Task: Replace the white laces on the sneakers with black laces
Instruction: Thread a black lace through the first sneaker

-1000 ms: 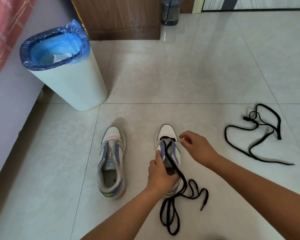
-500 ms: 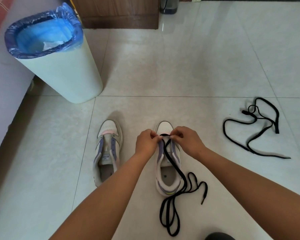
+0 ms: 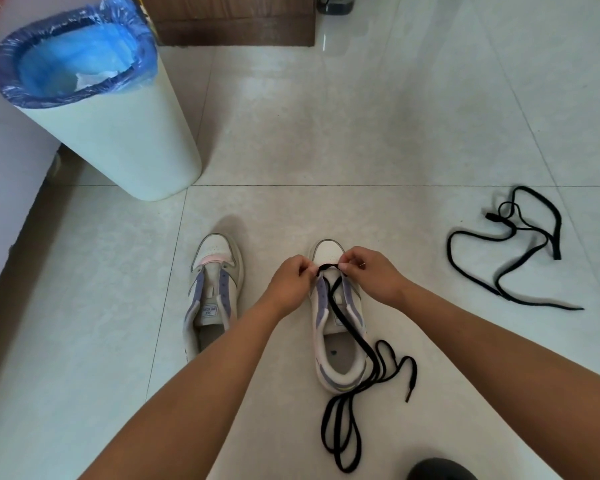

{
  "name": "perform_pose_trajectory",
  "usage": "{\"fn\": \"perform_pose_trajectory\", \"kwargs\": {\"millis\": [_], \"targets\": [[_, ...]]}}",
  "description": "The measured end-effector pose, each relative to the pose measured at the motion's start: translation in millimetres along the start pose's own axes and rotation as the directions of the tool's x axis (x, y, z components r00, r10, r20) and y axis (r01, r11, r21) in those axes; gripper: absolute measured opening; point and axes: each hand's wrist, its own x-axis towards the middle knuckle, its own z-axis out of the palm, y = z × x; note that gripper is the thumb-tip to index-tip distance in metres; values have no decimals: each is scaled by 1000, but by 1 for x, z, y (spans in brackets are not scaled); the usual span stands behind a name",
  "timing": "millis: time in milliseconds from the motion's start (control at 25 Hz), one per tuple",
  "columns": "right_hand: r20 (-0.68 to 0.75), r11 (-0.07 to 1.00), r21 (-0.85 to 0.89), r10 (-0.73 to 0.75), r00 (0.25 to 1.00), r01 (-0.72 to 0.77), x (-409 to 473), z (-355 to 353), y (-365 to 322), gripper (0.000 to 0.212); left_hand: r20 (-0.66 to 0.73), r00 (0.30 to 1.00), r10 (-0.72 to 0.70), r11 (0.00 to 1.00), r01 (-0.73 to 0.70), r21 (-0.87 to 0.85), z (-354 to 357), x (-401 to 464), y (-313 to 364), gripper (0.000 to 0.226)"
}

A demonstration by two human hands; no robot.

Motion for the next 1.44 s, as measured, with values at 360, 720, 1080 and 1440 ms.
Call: {"fn": "perform_pose_trajectory", "kwargs": {"millis": [360,720,1080,1440], "targets": [[19,983,181,32,999,-35,-3,0,-2,8,-54,995,-81,978,69,-195,6,-1,-5,14],[390,996,65,39,920,-69,12,-29,-19,17,-34,972,233,957,-222,188,1,-2,-9,10],[481,938,-327,58,875,118,26,-27,-41,14,51,928,369,823,-352,446,-2,-3,-8,15],[13,630,-718,-411,911,295,-8,22,5,4,-21,931,365,778,-293,556,15,-12,4,16]]}}
